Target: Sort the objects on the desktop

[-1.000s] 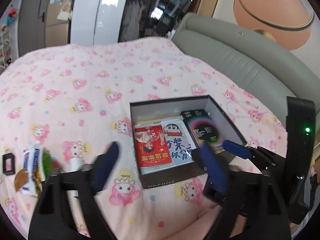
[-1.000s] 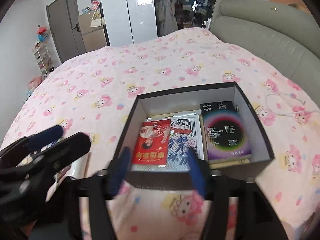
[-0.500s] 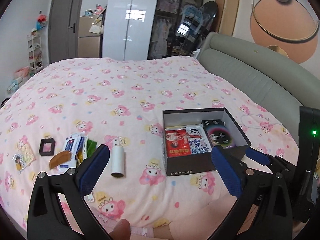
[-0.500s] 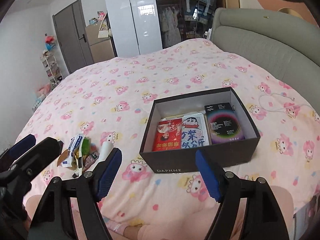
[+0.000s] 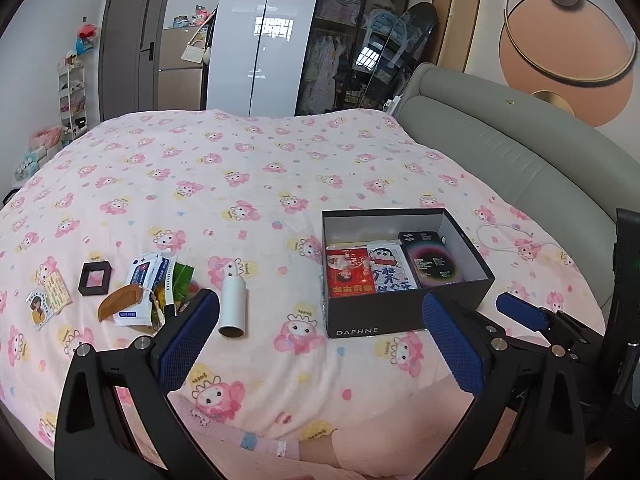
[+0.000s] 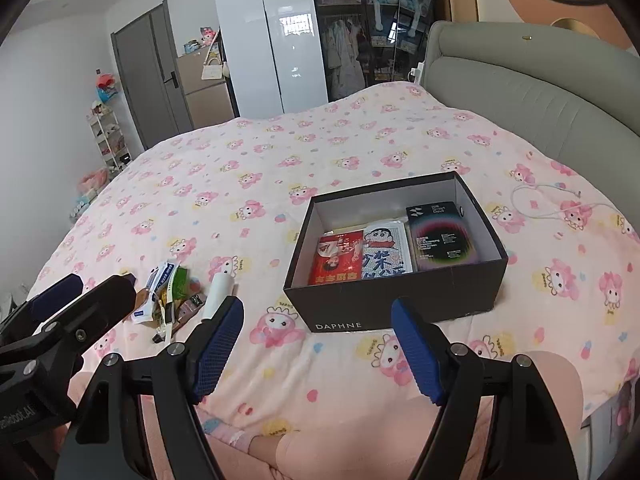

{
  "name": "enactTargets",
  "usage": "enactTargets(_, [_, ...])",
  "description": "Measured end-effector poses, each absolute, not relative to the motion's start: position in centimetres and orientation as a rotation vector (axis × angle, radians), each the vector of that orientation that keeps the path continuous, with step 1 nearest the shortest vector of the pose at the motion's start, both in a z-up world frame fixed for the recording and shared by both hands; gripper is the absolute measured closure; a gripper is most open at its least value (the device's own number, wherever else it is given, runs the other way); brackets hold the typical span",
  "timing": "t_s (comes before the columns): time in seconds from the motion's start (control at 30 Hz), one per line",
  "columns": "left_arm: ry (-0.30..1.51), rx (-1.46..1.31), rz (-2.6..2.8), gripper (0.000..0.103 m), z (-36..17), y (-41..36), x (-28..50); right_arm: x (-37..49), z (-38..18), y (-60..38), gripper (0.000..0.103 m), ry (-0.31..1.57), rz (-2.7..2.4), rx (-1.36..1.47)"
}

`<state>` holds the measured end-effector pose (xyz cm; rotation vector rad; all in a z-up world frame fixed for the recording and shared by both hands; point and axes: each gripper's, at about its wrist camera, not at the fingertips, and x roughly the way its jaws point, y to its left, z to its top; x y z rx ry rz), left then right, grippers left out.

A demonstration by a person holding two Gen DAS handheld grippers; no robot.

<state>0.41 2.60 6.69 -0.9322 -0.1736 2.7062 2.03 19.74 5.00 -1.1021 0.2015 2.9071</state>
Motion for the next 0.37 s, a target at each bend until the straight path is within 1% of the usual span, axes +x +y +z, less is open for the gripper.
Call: enactTargets(0.37, [-0.165, -0.952, 2.695, 0.000, 6.47, 2.97, 0.13, 1.74, 4.54, 19.68, 0.029, 0.211, 2.914, -1.126])
